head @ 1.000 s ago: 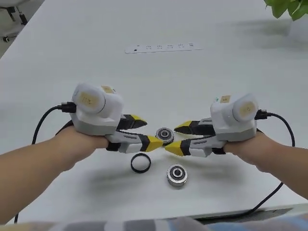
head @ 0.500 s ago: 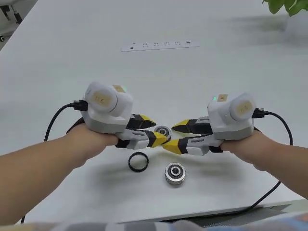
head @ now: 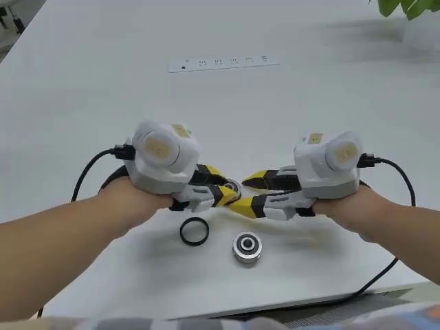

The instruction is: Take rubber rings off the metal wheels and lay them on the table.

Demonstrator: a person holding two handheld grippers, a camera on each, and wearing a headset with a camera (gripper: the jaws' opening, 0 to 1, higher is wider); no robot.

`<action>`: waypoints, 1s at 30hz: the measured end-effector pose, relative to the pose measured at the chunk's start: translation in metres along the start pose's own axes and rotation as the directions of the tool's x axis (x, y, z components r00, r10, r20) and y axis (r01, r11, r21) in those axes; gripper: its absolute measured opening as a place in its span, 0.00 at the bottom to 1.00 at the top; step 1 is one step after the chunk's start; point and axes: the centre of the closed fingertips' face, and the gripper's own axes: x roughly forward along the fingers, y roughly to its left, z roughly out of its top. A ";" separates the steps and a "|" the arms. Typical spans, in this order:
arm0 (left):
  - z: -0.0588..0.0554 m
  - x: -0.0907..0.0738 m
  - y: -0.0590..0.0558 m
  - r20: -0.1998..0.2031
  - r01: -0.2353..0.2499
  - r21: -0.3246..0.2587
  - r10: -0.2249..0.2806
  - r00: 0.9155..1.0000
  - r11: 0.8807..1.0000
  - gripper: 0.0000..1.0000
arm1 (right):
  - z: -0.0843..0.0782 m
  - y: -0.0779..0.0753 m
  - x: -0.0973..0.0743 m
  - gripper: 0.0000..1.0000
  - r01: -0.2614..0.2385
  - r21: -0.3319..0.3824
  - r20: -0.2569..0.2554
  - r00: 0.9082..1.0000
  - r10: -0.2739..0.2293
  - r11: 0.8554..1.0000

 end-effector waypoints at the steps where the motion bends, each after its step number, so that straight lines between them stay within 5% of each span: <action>1: 0.001 0.000 0.001 0.007 -0.004 0.004 0.004 1.000 1.000 0.16 | 0.000 0.000 0.000 0.33 0.000 0.000 0.000 1.000 0.000 1.000; 30: 0.001 -0.001 0.002 0.029 -0.051 0.000 0.051 0.998 0.999 0.14 | -0.003 0.002 0.003 0.21 0.007 -0.006 0.000 1.000 -0.007 1.000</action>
